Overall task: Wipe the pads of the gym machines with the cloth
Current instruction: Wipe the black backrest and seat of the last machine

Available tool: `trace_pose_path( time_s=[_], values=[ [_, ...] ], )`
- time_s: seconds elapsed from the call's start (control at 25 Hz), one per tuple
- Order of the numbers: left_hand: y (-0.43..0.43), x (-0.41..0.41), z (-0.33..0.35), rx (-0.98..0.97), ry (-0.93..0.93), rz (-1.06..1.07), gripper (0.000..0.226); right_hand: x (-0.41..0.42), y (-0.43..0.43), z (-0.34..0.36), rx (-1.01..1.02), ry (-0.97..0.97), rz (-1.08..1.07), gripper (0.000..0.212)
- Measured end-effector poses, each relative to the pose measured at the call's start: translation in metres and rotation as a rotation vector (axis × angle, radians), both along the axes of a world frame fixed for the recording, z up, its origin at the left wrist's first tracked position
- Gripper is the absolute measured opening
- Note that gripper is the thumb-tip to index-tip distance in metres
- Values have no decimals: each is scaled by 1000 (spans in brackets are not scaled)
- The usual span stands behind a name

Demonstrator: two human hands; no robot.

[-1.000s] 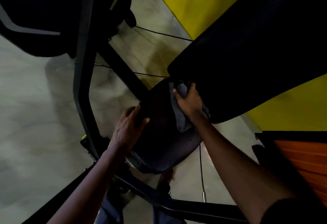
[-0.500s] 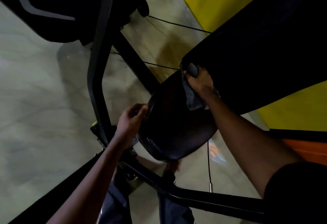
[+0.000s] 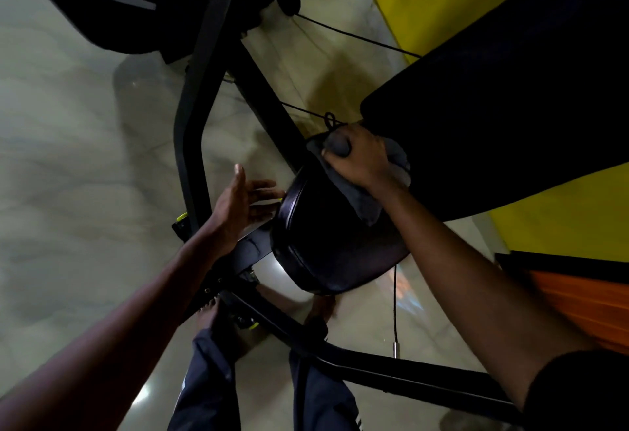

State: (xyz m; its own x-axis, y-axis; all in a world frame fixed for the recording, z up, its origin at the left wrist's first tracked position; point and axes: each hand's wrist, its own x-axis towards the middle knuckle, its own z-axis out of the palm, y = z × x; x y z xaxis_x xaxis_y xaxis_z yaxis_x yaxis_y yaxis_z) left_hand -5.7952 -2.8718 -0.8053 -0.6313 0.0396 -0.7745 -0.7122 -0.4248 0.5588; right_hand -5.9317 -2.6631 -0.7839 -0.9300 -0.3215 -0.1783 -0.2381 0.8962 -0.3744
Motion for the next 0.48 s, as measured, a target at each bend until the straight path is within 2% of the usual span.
trace_pose_path(
  time_s=[0.12,0.2,0.32,0.48],
  values=[
    [0,1,4,-9,-6,7,80,28,-5,-2,-119,53,-25,25],
    [-1,3,2,3,6,14,84,33,-8,-2,-95,72,1,26],
    [-6,4,-5,29,12,-10,93,57,-18,5,-66,48,152,28],
    [-13,-2,-7,29,0,-95,102,103,-19,11,-45,-3,157,42]
  ],
)
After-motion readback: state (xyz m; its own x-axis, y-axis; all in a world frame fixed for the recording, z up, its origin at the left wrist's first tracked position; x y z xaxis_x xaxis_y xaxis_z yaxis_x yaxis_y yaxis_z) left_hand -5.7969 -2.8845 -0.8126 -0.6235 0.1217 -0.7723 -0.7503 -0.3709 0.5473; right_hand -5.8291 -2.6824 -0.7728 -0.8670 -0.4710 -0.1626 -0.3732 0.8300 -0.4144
